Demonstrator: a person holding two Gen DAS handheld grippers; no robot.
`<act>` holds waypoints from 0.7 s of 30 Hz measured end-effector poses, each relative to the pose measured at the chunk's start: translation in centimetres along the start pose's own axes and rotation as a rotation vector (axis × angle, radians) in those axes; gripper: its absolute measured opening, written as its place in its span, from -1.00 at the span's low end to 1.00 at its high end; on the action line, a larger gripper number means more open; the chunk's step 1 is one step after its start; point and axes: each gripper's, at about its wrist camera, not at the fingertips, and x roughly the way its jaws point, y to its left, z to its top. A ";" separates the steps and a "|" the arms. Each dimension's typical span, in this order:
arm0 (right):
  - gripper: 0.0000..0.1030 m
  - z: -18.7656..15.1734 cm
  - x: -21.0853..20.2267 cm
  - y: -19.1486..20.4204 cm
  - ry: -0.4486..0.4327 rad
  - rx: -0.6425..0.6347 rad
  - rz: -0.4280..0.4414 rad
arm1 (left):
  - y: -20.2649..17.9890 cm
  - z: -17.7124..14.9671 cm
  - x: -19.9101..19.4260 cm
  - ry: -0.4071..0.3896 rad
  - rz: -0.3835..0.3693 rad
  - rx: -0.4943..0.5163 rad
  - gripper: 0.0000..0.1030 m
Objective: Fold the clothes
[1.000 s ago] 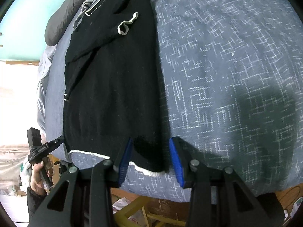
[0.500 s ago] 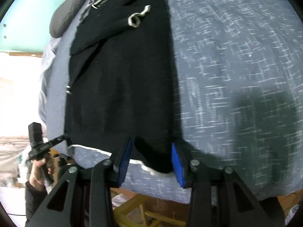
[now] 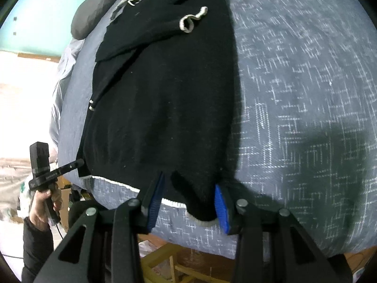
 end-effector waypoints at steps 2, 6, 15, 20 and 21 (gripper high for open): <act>-0.55 -0.1 -0.1 0.2 -0.007 -0.017 -0.002 | 0.0 0.1 0.0 0.000 0.003 0.007 -0.78; -0.81 -0.2 -0.6 0.4 -0.028 -0.043 -0.001 | -0.1 0.5 -0.1 -0.005 -0.001 0.022 -0.81; -0.91 -0.1 -2.5 1.5 -0.096 -0.093 0.066 | -0.5 1.4 -2.9 -0.078 -0.031 0.047 -0.82; -0.92 0.1 -4.6 3.2 -0.144 -0.154 0.106 | -0.6 1.1 -4.8 -0.102 -0.047 0.063 -0.83; -0.92 0.1 -5.0 3.4 -0.152 -0.163 0.108 | -0.8 1.2 -5.0 -0.112 -0.053 0.062 -0.83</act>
